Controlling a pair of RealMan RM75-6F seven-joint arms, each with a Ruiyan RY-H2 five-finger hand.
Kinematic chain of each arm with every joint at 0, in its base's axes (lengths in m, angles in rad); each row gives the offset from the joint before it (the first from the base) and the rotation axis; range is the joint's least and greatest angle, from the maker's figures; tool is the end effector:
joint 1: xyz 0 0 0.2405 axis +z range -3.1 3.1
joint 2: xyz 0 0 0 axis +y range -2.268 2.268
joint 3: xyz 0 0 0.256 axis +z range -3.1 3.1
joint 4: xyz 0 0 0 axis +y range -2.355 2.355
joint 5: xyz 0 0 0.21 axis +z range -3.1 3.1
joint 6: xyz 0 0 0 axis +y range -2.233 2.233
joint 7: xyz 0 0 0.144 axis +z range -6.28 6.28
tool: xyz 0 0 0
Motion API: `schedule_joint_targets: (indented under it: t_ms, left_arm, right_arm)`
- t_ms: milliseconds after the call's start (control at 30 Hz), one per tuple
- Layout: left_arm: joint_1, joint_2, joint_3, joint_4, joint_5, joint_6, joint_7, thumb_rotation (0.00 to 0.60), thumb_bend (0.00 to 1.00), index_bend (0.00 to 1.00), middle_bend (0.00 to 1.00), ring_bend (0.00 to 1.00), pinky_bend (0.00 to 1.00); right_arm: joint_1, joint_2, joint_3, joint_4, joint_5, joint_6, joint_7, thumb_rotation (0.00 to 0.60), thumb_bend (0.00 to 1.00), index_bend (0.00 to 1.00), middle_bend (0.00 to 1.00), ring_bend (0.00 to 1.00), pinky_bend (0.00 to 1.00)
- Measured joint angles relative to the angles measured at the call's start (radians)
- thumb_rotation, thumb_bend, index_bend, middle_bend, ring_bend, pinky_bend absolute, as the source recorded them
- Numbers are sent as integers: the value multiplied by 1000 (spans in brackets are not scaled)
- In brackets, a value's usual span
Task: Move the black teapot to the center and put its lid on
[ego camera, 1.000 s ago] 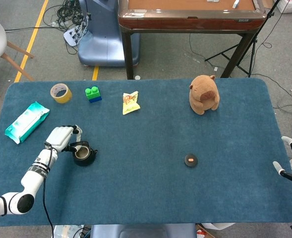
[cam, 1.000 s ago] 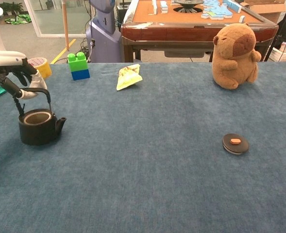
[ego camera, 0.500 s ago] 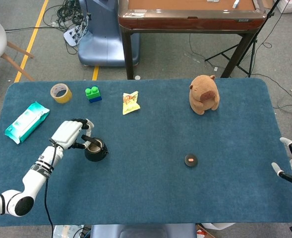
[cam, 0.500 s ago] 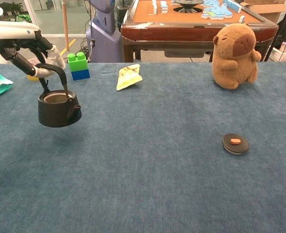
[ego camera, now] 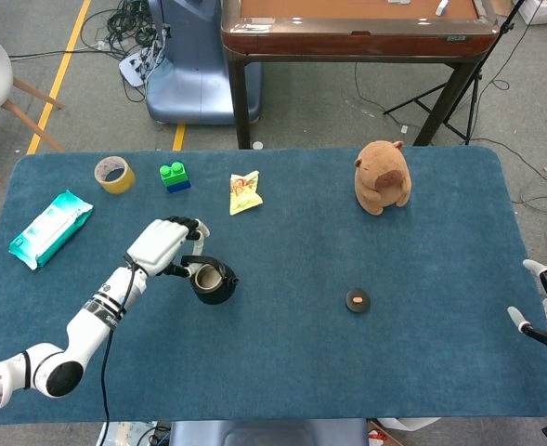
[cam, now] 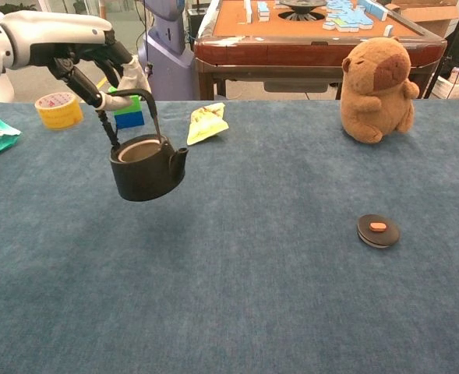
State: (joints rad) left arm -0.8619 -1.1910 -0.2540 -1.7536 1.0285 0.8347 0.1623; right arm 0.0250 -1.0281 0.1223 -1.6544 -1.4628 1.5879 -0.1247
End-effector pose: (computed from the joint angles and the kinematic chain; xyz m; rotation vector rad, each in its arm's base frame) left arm -0.0945 0.3663 0.0761 -1.9104 -1.0342 -1.0560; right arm -0.3110 -0.1753 0.2098 1.2769 -0.6950 0.8197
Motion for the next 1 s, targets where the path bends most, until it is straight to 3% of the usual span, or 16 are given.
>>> schedule_joint_targets:
  t_ms: [1000]
  left_arm:
    - [-214,-247,-2,178,-162,-60,123,600,531,667,313,256,214]
  right_arm:
    - [-40,15,-15,14,4,29,28,600,162,269,354,324,359]
